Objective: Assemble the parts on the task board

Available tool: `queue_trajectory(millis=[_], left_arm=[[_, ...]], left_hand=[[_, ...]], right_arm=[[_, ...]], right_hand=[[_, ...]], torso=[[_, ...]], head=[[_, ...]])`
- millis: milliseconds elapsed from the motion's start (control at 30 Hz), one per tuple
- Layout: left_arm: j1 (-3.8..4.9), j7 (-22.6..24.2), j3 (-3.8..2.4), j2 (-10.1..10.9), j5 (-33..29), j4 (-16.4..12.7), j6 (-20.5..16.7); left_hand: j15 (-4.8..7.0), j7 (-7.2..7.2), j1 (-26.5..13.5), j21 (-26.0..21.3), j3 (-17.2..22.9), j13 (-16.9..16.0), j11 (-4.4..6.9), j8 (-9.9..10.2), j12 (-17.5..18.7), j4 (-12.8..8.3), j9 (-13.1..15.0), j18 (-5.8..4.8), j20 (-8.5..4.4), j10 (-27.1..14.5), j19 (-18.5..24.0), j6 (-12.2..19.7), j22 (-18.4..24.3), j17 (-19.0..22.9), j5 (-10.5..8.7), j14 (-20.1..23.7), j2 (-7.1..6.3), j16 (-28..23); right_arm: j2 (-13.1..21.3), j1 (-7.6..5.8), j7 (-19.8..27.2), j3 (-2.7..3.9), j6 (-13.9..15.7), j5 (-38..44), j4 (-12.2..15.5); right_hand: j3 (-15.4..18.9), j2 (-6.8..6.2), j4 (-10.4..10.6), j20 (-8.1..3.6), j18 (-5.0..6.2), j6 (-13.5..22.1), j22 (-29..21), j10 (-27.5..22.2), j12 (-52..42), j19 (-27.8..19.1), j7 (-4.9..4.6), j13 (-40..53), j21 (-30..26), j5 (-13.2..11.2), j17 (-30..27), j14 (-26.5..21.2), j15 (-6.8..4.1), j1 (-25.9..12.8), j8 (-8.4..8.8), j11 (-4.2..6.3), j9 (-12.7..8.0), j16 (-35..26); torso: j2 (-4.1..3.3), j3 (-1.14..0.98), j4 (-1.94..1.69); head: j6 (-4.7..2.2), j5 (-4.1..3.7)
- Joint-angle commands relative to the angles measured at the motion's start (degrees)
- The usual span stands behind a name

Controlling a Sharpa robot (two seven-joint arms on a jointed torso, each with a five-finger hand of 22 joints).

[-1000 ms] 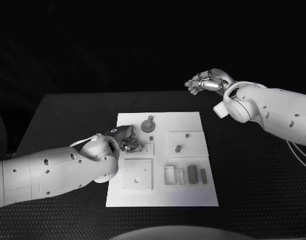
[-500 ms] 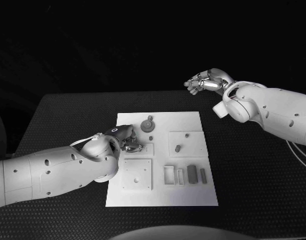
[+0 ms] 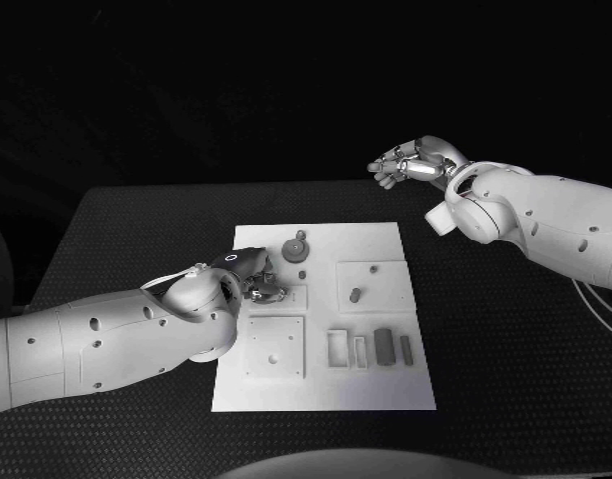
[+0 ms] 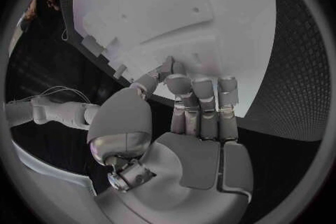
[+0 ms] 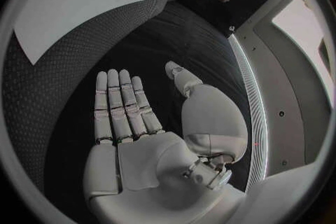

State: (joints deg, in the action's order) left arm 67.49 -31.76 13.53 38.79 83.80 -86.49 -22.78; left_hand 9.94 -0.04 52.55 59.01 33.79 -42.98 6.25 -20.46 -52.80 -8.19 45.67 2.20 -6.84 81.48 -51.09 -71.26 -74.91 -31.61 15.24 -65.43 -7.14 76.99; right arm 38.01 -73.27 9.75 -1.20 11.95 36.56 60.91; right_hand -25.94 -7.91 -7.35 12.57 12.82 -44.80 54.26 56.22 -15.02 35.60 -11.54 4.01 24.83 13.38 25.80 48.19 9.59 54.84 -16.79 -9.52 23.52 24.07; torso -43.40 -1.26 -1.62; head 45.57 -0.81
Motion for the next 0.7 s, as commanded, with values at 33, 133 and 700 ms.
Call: queue_trajectory(millis=[33,133,700], left_arm=[[-0.31,0.0,0.22,-0.3,1.1,-0.1,2.1],[-0.33,0.1,0.22,-0.3,1.5,-0.2,2.1],[-0.42,0.4,0.22,-0.3,1.3,0.0,1.1]], left_hand=[[0.96,-0.64,3.0,0.3,0.8,0.0,0.46,0.2,-0.2,-0.9,-0.1,-0.81,-8.47,-0.5,-0.2,-0.9,-1.1,0.1,0.06,-0.4,2.53,0.3],[0.96,-0.63,3.0,0.3,0.8,0.0,0.45,0.2,-0.2,-0.9,-0.1,-0.81,-8.47,-0.5,-0.2,-0.9,-1.1,0.1,0.03,-0.4,2.52,0.3],[1.02,-0.25,1.8,0.3,0.4,0.5,0.1,0.8,-0.4,2.2,-0.9,-0.79,-8.46,-0.7,0.0,-0.1,-0.9,0.5,-5.12,-0.1,-0.08,0.5]], right_arm=[[0.0,0.05,0.3,0.03,-0.9,-0.2,0.1],[-0.1,0.05,0.3,0.03,-0.9,-0.2,0.1],[0.1,0.07,0.3,0.03,-0.8,-0.3,0.2]], right_hand=[[0.0,0.1,0.4,0.0,0.25,0.2,0.1,0.4,0.4,-0.4,-0.18,0.1,-0.3,0.3,0.1,-0.4,0.16,-0.6,-0.3,-0.19,-0.1,-0.3],[0.0,0.13,0.4,0.0,0.25,0.2,0.1,0.4,0.4,-0.4,-0.19,0.1,-0.3,0.3,0.1,-0.4,0.16,-0.6,-0.3,-0.19,-0.1,-0.4],[0.2,0.17,0.6,0.01,0.23,0.2,0.2,0.4,0.5,-0.4,-0.26,0.1,-0.4,0.5,0.2,-0.5,0.18,-0.9,-0.32,-0.2,-0.1,-0.5]], torso=[[0.0,-0.01,-0.02],[-0.01,-0.04,0.03],[-0.01,-0.02,-0.01]], head=[[0.05,-0.09],[0.04,-0.11],[0.02,-0.15]])
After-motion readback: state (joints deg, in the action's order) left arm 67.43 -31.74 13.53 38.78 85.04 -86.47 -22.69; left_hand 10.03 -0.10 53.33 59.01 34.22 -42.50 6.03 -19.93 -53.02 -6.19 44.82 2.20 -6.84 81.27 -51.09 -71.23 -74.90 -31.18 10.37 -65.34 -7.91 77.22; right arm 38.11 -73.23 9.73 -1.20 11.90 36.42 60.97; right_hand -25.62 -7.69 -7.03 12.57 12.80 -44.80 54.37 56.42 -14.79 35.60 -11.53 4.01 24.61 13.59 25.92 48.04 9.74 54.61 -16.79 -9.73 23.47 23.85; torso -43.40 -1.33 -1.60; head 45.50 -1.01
